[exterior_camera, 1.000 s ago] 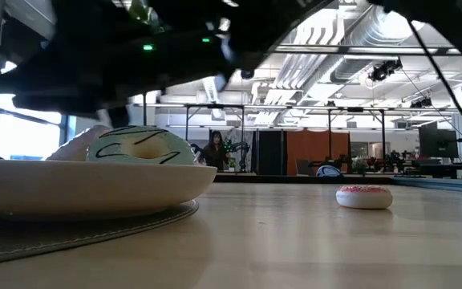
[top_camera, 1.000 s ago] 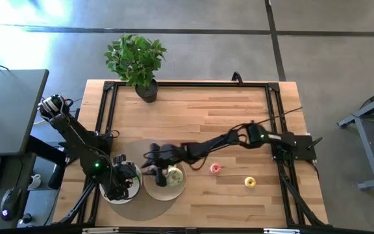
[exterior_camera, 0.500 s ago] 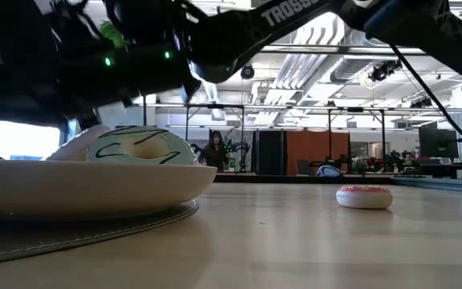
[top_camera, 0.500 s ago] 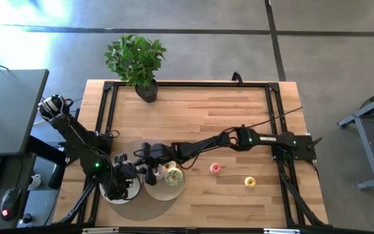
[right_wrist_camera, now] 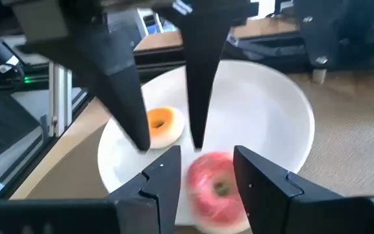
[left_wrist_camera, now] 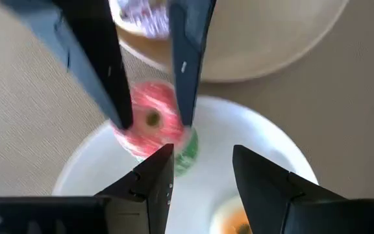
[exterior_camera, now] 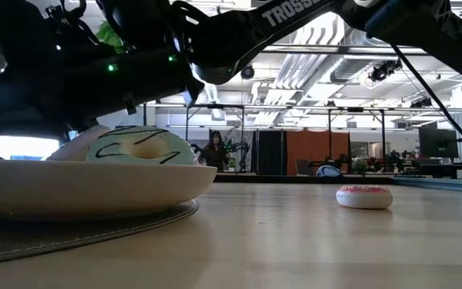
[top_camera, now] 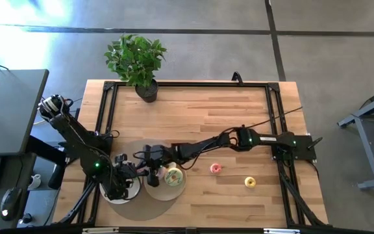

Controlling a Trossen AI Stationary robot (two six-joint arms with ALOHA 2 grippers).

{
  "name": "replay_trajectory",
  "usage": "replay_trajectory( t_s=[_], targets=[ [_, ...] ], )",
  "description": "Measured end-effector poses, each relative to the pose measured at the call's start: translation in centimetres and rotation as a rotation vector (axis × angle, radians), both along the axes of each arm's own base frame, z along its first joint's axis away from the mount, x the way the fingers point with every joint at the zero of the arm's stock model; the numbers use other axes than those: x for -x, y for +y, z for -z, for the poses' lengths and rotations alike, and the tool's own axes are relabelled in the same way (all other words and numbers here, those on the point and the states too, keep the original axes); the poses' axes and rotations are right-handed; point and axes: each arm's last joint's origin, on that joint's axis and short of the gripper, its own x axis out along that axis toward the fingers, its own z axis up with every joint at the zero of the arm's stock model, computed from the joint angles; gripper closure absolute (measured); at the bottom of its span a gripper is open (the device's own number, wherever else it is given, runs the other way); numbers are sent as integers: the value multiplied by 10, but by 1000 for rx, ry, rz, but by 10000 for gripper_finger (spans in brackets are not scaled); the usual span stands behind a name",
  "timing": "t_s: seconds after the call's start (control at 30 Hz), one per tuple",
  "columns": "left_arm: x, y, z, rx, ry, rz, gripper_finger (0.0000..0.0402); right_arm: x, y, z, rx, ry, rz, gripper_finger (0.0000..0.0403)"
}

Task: Pick & Place donuts
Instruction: Put the small pink donut on the white plate

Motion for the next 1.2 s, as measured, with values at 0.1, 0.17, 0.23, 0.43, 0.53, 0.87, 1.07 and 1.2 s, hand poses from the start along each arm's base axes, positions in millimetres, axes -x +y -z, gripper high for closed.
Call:
replay_trajectory(
  t_s=[0.1,0.17,0.23,0.43,0.53,0.87,1.07,1.2],
  targets=[
    [1,-1,0,47,36,-31,245,0,0,1,1,8,-1,265],
    [1,-1,1,73,58,-51,245,0,0,0,11,3,-5,265],
    [1,-1,0,80,60,-66,245,0,0,-1,37,-19,-14,265],
    [1,-1,0,65,31,-91,245,5,-1,-33,67,-40,-57,265],
    [0,-1,0,62,25,-92,245,18,-3,-61,154,34,-92,265],
    [-1,0,-1,37,-26,-112,245,123,-25,-167,443,586,-6,265],
    [-2,1,-1,13,-55,-119,245,166,-8,-167,402,962,97,265],
    [-3,2,-1,-11,-88,-130,245,178,12,-147,410,1047,103,265]
  ],
)
